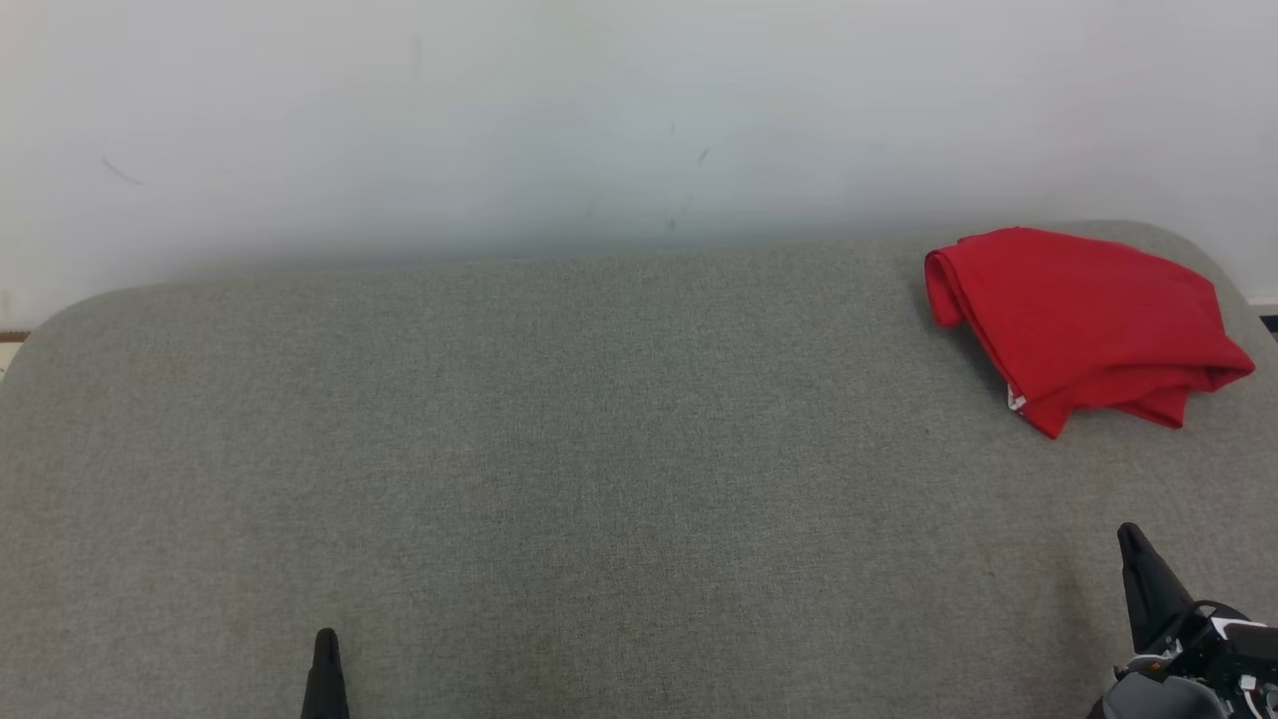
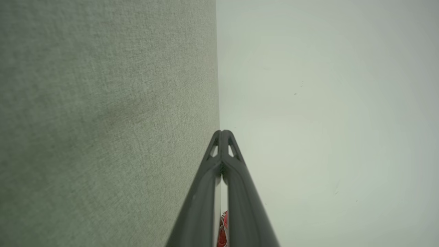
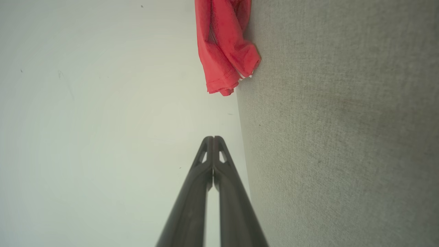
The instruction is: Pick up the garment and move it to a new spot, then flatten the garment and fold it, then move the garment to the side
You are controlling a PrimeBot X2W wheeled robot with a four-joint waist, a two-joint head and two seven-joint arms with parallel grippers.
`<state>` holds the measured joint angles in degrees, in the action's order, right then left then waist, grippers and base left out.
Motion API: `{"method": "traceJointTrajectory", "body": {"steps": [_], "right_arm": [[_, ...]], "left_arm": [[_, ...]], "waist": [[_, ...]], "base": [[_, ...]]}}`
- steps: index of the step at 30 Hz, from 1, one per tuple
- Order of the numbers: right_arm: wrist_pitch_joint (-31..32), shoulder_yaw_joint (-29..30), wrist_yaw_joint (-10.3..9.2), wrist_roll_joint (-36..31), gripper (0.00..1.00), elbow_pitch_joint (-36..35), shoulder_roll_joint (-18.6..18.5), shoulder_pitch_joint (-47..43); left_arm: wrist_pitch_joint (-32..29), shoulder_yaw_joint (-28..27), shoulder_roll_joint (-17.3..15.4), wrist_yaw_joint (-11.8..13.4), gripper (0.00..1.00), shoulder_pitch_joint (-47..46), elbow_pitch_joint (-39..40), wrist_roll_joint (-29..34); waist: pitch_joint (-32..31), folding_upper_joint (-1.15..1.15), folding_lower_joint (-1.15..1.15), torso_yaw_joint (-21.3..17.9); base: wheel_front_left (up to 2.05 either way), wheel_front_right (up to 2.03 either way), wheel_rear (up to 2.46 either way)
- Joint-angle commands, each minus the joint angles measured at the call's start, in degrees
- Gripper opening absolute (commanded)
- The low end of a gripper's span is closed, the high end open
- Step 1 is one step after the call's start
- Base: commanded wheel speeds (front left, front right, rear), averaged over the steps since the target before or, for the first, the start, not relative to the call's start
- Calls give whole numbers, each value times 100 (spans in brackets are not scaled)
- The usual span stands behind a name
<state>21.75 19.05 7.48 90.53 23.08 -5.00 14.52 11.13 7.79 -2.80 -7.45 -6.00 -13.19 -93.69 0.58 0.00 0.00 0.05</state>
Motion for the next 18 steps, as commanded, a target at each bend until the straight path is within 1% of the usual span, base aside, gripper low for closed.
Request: {"method": "traceJointTrajectory", "body": {"steps": [1, 18], "right_arm": [[29, 7, 2, -22, 0, 8, 19, 8], [34, 25, 2, -29, 0, 8, 29, 12]], "left_arm": [[-31, -4, -14, -14, 0, -38, -22, -27], [-31, -3, -15, -14, 0, -37, -22, -27]], "waist": [[0, 0, 0, 0], [0, 0, 0, 0]], "base": [[0, 0, 0], [0, 0, 0]]}}
